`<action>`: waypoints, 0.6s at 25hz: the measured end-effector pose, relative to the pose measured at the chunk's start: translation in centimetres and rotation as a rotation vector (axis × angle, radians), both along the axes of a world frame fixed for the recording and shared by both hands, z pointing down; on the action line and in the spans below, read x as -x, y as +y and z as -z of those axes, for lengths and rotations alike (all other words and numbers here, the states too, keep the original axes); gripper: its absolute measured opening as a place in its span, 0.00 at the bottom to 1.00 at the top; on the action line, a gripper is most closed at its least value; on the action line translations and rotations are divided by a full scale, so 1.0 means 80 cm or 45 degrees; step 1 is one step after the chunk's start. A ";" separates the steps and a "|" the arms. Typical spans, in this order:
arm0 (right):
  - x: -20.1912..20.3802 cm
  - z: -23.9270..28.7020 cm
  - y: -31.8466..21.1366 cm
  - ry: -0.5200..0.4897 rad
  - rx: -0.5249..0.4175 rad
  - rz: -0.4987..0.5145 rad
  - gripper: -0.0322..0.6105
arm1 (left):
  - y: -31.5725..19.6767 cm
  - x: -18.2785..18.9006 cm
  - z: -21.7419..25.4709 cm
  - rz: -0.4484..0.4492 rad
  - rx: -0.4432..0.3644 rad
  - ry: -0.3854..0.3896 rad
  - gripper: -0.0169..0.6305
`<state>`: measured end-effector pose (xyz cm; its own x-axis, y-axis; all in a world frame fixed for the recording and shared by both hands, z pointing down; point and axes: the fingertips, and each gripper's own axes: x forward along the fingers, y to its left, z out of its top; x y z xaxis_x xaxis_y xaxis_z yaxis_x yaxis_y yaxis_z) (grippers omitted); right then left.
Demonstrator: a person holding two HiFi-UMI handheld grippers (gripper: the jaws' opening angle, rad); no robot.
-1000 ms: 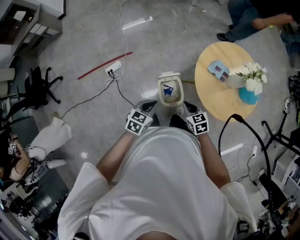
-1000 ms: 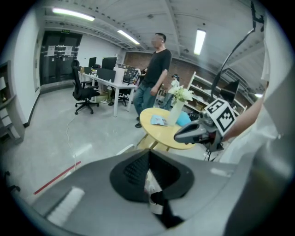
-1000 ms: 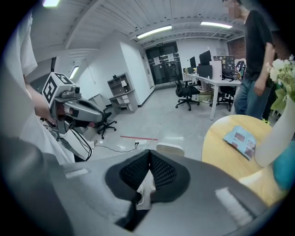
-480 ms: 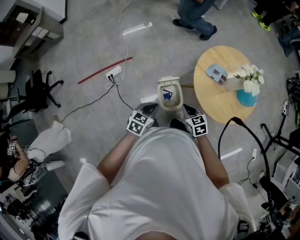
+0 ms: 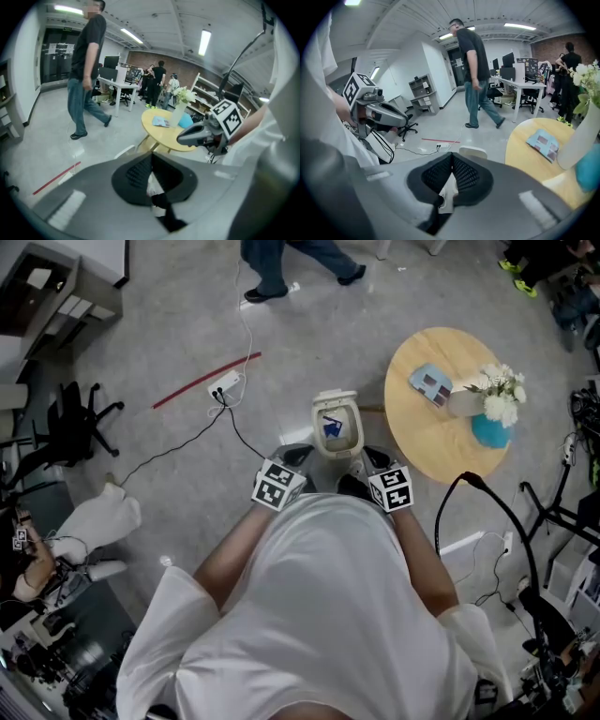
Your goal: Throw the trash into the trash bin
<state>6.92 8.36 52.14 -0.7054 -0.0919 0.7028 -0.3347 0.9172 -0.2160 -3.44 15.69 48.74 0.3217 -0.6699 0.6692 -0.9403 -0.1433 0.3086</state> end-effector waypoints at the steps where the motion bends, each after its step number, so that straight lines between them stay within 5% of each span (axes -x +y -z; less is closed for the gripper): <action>1: 0.000 0.001 0.000 0.003 -0.002 -0.006 0.05 | 0.000 0.000 0.001 -0.004 0.000 0.003 0.03; 15: -0.025 -0.001 -0.052 0.027 -0.028 -0.139 0.05 | -0.018 -0.001 -0.003 -0.028 0.017 0.006 0.03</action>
